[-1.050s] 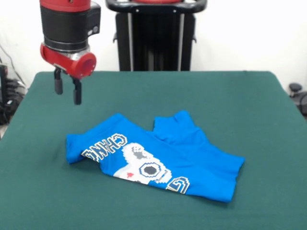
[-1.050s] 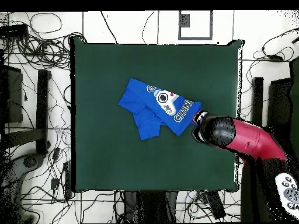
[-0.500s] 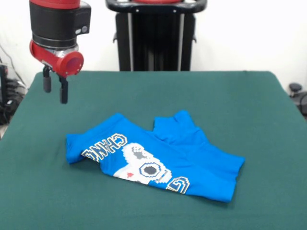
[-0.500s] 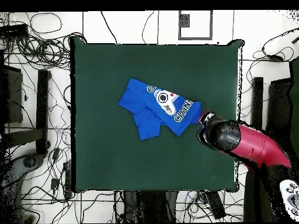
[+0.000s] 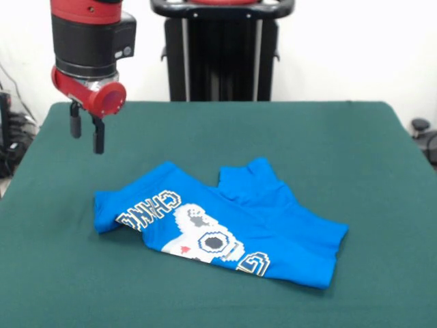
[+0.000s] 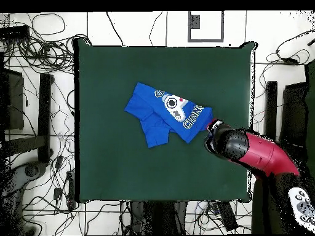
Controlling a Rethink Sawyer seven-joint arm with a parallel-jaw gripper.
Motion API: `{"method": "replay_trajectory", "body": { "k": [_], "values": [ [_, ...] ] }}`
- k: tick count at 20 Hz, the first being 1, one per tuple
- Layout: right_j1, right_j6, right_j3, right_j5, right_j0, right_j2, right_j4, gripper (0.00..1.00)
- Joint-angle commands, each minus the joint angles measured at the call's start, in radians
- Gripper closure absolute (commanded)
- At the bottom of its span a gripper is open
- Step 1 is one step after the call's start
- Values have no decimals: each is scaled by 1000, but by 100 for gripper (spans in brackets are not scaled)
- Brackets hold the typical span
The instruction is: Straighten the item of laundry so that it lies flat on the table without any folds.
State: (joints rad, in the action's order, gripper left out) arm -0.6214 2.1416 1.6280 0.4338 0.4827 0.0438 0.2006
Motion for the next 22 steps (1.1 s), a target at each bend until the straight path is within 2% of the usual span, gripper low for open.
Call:
{"method": "replay_trajectory", "body": {
  "k": [1, 22],
  "values": [
    [75, 177, 93, -46, -45, -33, -54, 0],
    [78, 157, 83, -25, -61, -27, -76, 0]
  ]
}}
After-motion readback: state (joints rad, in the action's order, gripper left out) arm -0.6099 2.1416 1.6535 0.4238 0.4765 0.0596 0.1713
